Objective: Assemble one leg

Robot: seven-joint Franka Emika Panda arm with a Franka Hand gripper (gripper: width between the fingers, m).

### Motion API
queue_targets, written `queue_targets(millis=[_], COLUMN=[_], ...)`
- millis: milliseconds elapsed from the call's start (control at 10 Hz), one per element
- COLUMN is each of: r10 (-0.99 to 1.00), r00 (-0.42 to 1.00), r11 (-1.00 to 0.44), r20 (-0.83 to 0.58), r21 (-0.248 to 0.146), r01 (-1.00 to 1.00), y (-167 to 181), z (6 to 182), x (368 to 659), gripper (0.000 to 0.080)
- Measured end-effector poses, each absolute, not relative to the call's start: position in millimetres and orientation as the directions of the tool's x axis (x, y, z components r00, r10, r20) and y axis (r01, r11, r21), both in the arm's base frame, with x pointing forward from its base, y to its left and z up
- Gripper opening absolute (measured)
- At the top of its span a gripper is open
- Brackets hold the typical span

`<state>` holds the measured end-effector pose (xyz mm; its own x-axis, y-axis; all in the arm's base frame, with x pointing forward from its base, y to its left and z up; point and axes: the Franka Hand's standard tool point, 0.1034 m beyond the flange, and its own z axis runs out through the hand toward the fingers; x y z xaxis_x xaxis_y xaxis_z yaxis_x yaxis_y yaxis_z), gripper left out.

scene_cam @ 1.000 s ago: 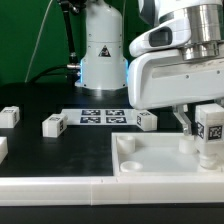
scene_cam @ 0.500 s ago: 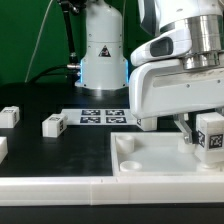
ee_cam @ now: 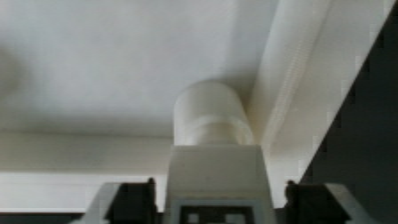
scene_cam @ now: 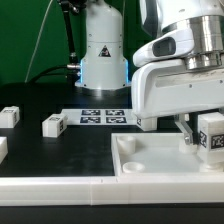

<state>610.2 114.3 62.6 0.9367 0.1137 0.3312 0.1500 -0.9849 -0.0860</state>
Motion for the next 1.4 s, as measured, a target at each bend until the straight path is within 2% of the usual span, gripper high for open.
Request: queue_targets(millis=[100, 200, 300, 700, 900, 1000, 1200, 1400], r10=[0.114, 0.114, 0.114, 0.115, 0.121, 0.118, 0.122, 0.134], r00=[0.937, 0.937, 0.937, 0.938, 0.934, 0.937, 0.95, 0.981], r11=[-0.985, -0.985, -0.985, -0.985, -0.984, -0.984, -0.983, -0.981], r20=[0.331, 0.331, 0.331, 0.328, 0.337, 0.329, 0.287, 0.14], r21=[-0.086, -0.086, -0.086, -0.087, -0.085, -0.087, -0.099, -0.123], r01=[0.15, 0.15, 0.15, 0.151, 0.158, 0.155, 0.156, 0.152], y=[114.3, 114.3, 114.3, 115.0, 112.0, 110.1, 111.8, 107.4], z=[62.6, 62.6, 62.6, 64.8, 80.9, 83.0, 89.0, 87.3], x=[610.2, 610.2, 610.2, 610.4, 615.1, 615.7, 620.6, 618.1], gripper=[0.0573, 0.0573, 0.0632, 0.0649, 0.0649, 0.0649, 0.0649, 0.0649])
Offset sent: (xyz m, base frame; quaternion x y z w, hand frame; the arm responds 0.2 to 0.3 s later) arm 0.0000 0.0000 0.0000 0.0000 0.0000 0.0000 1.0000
